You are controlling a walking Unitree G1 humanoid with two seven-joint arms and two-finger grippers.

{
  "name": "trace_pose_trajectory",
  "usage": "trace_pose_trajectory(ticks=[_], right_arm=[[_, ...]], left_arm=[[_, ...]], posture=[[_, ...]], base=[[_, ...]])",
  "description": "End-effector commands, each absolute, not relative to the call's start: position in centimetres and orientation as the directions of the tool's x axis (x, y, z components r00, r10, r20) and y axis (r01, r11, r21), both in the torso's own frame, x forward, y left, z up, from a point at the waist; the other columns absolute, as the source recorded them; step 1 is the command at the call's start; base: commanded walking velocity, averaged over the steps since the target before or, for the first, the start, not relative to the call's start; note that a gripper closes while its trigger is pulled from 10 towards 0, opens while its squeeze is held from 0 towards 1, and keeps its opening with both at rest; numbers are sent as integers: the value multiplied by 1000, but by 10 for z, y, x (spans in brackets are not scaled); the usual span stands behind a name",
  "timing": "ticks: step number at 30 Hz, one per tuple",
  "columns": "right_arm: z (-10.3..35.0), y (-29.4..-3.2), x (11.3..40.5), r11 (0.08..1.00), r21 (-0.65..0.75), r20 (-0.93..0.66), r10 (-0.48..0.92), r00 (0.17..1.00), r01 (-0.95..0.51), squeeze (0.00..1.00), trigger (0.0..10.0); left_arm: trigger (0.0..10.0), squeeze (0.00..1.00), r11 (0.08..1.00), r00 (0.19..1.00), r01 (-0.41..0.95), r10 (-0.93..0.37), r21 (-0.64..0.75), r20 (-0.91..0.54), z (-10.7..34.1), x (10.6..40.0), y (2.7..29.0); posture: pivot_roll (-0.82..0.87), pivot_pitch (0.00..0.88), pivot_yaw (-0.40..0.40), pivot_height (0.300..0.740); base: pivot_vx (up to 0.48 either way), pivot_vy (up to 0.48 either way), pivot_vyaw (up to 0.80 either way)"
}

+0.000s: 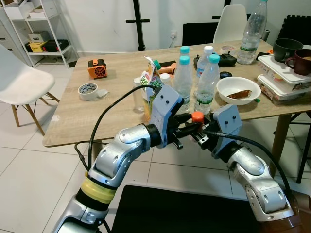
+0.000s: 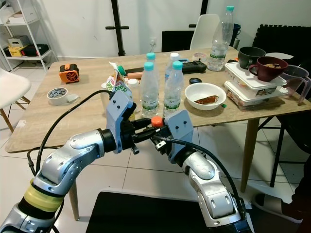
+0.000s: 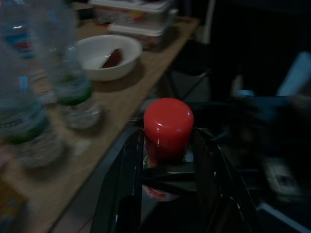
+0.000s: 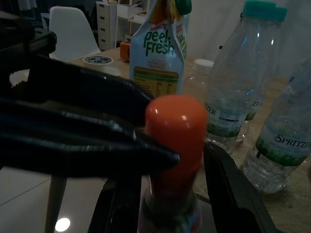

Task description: Restocking fridge

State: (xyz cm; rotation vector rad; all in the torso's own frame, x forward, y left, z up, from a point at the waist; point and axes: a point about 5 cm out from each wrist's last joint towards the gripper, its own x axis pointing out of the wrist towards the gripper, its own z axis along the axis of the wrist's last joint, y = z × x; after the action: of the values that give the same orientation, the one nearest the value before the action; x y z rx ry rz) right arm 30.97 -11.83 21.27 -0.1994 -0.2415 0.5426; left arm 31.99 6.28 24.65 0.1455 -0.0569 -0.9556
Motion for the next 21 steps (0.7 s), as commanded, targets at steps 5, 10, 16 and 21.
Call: trace_pose_trajectory(ticks=[5, 10, 16, 21], right_arm=[[203, -121, 309, 850, -234, 141, 510, 849, -472, 0, 10000], [203, -121, 310, 856, -218, 147, 503, 852, -468, 0, 10000], [203, -120, 311, 861, -198, 154, 499, 853, -468, 0, 10000], [202, -121, 312, 868, -146, 163, 495, 853, -475, 0, 10000]], left_arm=[[10000, 0, 576, 582, 805, -813, 143, 4, 254, 323, 70], [10000, 0, 551, 557, 823, -830, 137, -7, 251, 319, 69], [10000, 0, 535, 539, 837, -843, 115, 3, 252, 317, 67], [10000, 0, 500, 502, 860, -865, 104, 9, 253, 312, 63]], posture=[[-51, 171, 77, 740], [-45, 170, 80, 740], [-45, 170, 79, 740], [-45, 169, 81, 740]], base=[[0, 0, 0], [0, 0, 0], [0, 0, 0], [0, 0, 0]])
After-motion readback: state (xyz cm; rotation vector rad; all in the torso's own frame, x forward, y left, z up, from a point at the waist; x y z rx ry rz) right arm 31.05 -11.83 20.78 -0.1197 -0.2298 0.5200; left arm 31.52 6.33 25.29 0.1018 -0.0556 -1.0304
